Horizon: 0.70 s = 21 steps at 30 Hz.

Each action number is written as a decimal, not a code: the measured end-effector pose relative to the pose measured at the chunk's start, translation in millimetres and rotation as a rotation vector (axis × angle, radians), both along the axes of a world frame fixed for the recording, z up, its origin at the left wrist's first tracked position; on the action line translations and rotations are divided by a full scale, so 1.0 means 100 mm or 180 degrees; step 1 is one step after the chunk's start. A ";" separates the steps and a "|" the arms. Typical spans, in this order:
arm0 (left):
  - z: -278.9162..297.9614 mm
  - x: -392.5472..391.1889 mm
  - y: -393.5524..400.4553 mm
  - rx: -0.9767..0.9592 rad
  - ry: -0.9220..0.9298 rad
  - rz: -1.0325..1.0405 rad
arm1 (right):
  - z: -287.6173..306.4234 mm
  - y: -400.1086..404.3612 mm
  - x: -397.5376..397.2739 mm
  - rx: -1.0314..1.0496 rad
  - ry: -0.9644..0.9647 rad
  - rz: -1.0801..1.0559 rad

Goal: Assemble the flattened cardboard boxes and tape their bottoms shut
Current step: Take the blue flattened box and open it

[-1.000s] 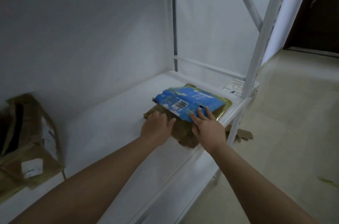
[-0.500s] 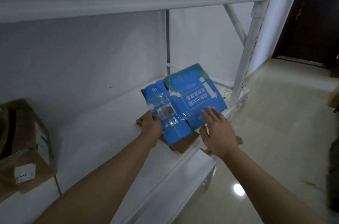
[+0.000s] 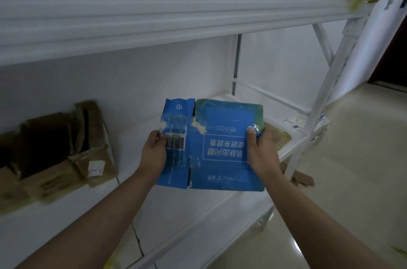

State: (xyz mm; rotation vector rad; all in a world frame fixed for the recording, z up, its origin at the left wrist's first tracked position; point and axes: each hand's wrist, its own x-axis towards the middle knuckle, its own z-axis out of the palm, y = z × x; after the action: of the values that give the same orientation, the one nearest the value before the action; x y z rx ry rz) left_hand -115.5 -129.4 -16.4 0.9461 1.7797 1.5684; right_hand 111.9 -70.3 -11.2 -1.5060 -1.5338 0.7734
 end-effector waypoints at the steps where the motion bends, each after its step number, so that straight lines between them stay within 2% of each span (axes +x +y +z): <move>1: 0.01 -0.03 -0.11 0.0030 0.0106 0.0021 | -0.02 -0.05 -0.06 -0.0039 -0.0017 0.0025; 6: 0.10 -0.31 -0.66 -0.0079 0.0542 -0.0141 | -0.04 -0.38 -0.44 -0.0144 0.0010 0.0124; 10: 0.16 -0.69 -1.15 -0.0144 0.0478 -0.0138 | -0.06 -0.72 -0.87 -0.0110 0.0192 0.0203; 16: 0.11 -1.49 -2.23 -0.0002 0.0442 -0.0415 | -0.17 -1.59 -1.91 -0.0031 0.0823 0.0356; 21: 0.15 -2.32 -2.92 -0.0059 0.0521 -0.0158 | -0.26 -2.20 -2.70 -0.0111 0.1483 0.0350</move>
State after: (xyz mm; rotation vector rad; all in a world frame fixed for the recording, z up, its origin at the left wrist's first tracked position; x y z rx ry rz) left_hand -347.9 -421.5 -1.7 1.1294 1.8628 1.4779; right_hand -157.7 -290.1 -37.3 -1.1648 -1.2591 1.1295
